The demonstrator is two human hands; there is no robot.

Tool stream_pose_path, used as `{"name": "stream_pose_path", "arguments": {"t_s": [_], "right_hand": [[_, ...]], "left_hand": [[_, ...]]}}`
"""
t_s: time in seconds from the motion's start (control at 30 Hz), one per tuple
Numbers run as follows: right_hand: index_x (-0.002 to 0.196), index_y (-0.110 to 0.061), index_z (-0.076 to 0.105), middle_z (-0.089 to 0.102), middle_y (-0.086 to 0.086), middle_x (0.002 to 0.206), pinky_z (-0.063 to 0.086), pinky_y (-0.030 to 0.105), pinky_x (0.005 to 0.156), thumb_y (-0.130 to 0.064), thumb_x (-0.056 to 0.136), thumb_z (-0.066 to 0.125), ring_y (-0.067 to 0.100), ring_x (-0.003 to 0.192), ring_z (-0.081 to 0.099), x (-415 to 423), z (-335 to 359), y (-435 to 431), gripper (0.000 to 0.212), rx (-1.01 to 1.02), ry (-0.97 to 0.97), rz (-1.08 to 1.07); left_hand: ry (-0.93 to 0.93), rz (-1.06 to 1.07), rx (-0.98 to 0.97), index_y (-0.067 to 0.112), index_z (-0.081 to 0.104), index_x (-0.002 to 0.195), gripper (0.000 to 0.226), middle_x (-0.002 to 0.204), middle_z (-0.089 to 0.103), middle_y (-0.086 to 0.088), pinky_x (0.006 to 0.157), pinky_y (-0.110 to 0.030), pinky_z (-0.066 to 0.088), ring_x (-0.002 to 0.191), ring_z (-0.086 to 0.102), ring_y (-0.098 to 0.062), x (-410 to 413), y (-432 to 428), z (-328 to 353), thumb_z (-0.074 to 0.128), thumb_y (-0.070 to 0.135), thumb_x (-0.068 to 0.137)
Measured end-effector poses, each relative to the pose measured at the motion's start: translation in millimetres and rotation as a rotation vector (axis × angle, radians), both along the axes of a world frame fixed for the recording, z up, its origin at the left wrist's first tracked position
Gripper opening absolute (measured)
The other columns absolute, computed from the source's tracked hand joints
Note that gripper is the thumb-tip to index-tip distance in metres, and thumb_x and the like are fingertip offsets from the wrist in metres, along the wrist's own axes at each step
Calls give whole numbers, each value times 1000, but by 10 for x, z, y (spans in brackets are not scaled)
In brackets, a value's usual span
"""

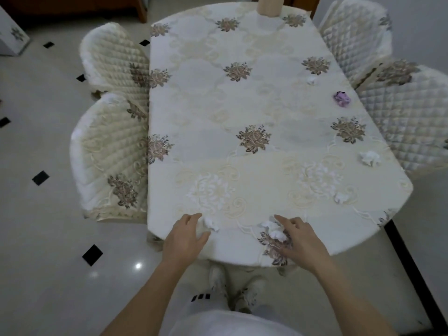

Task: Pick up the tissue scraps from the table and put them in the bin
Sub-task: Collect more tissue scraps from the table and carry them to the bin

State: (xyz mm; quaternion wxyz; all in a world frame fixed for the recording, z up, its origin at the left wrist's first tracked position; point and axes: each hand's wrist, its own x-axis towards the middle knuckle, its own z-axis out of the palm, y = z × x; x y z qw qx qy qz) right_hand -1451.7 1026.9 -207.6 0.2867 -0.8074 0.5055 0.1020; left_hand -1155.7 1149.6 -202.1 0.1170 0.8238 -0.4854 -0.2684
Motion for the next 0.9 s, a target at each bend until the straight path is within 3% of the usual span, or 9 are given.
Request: {"name": "stream_pose_path", "arguments": {"t_s": [0.17, 0.33, 0.47, 0.6, 0.73, 0.9], "right_hand": [[150, -47, 25, 48, -2, 124, 48, 36, 79, -30, 92, 56, 22, 108, 51, 140, 38, -161, 69, -73, 76, 197], [141, -48, 43, 54, -7, 110, 37, 33, 75, -36, 92, 55, 18, 101, 51, 230, -24, -173, 52, -143, 126, 207], [131, -41, 58, 59, -7, 101, 37, 32, 74, -43, 88, 63, 19, 97, 54, 207, -98, -95, 43, -130, 50, 131], [116, -30, 71, 63, -3, 88, 34, 31, 66, -34, 88, 70, 24, 86, 60, 194, -162, 87, 29, -204, -68, 18], [118, -25, 66, 62, 0, 91, 43, 37, 68, -30, 92, 65, 26, 87, 59, 221, -187, 222, 26, -173, -112, -114], [115, -18, 64, 67, 3, 100, 46, 39, 76, -37, 95, 60, 26, 90, 58, 223, -181, 287, 28, -172, -95, -237]], "left_hand": [[-74, -65, -9, 23, 52, 136, 55, 124, 56, 0, 83, -38, 52, 110, 56, -22, -24, -139, -117, 63, 49, 88], [-119, -143, -15, 28, 58, 122, 39, 110, 57, 5, 72, -33, 51, 98, 59, -17, 21, -200, -151, 62, 48, 88], [-108, -186, -55, 25, 63, 114, 33, 106, 59, 5, 66, -33, 52, 93, 60, -17, 3, -212, -156, 66, 43, 87], [-125, -246, -96, 21, 69, 104, 24, 101, 64, 6, 58, -34, 52, 84, 62, -18, -32, -227, -179, 72, 35, 85], [-120, -279, -158, 15, 73, 93, 19, 89, 67, 1, 50, -33, 51, 72, 63, -21, -55, -240, -222, 81, 22, 77], [-57, -281, -198, 3, 72, 101, 23, 89, 67, -9, 56, -37, 53, 75, 63, -25, -75, -211, -284, 78, 9, 80]]}}
